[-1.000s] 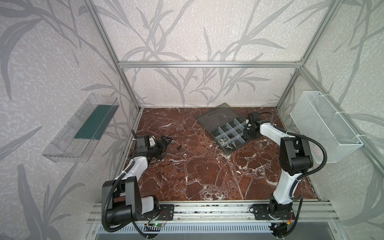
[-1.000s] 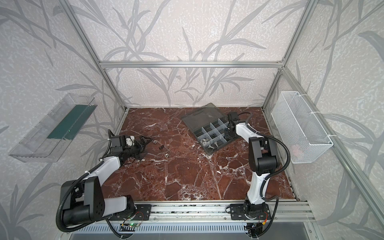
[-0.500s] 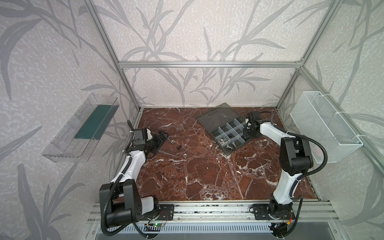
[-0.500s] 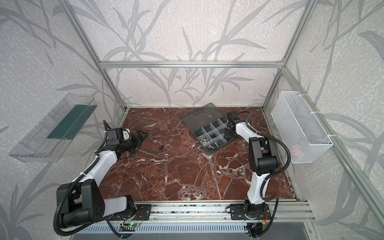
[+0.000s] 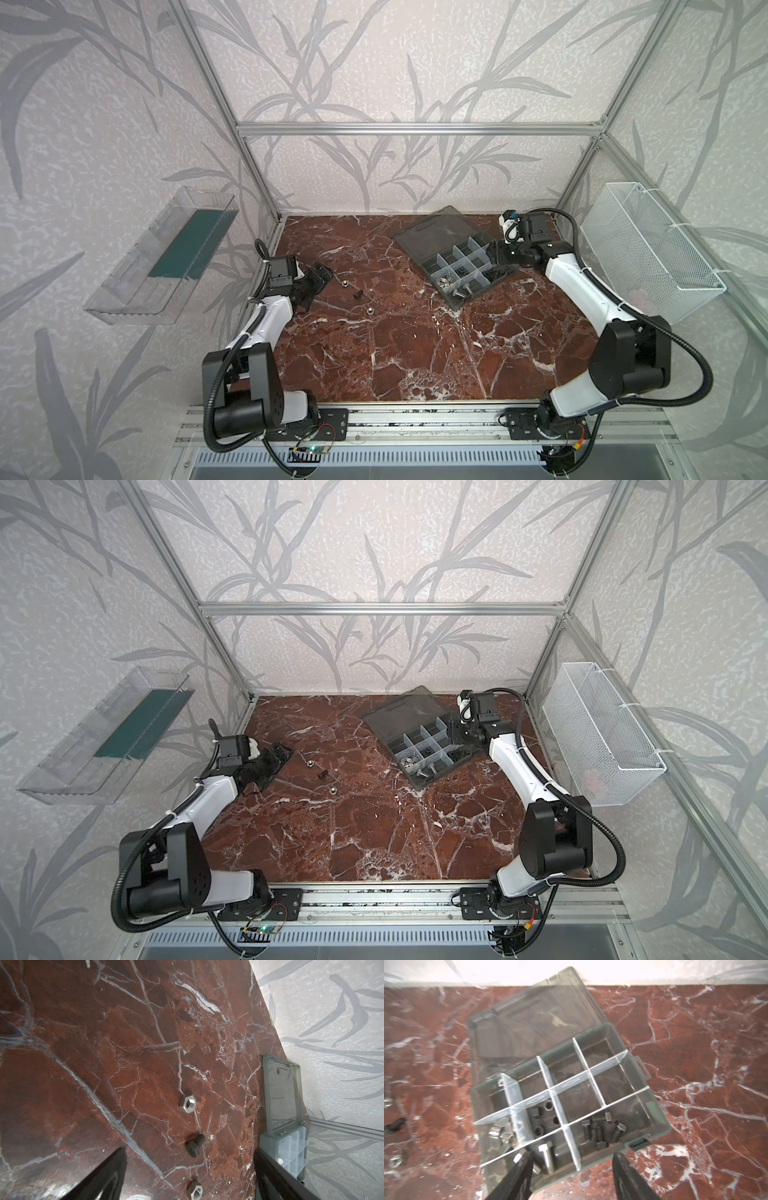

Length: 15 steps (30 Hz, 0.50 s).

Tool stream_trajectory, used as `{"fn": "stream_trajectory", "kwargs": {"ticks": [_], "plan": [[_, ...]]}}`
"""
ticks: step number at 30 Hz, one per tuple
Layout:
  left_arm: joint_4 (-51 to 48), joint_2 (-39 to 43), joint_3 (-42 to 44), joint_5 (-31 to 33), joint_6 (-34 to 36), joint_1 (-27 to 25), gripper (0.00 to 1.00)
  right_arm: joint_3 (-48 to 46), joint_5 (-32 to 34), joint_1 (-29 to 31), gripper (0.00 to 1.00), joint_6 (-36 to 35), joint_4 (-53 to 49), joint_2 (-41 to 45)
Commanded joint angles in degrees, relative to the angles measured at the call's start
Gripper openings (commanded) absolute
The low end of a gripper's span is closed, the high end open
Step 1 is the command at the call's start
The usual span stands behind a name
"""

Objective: Sort the screws and nuts into containers
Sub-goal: 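Move the left gripper over the last black bolt while the right gripper withdraws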

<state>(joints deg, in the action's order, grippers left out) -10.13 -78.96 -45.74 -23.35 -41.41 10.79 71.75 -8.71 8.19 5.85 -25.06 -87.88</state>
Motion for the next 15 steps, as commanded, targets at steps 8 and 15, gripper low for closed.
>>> {"fn": "stream_trajectory", "kwargs": {"ticks": [8,15], "plan": [[35.6,-14.9,2.0,-15.4,-15.0,-0.4,0.96,-6.7,-9.5,1.1,0.65,3.1,5.4,5.1],[62.6,-26.2,3.4,-15.1,-26.9,-0.4,0.96,-11.1,-11.1,1.4,0.66,4.9,8.0,6.7]]}}
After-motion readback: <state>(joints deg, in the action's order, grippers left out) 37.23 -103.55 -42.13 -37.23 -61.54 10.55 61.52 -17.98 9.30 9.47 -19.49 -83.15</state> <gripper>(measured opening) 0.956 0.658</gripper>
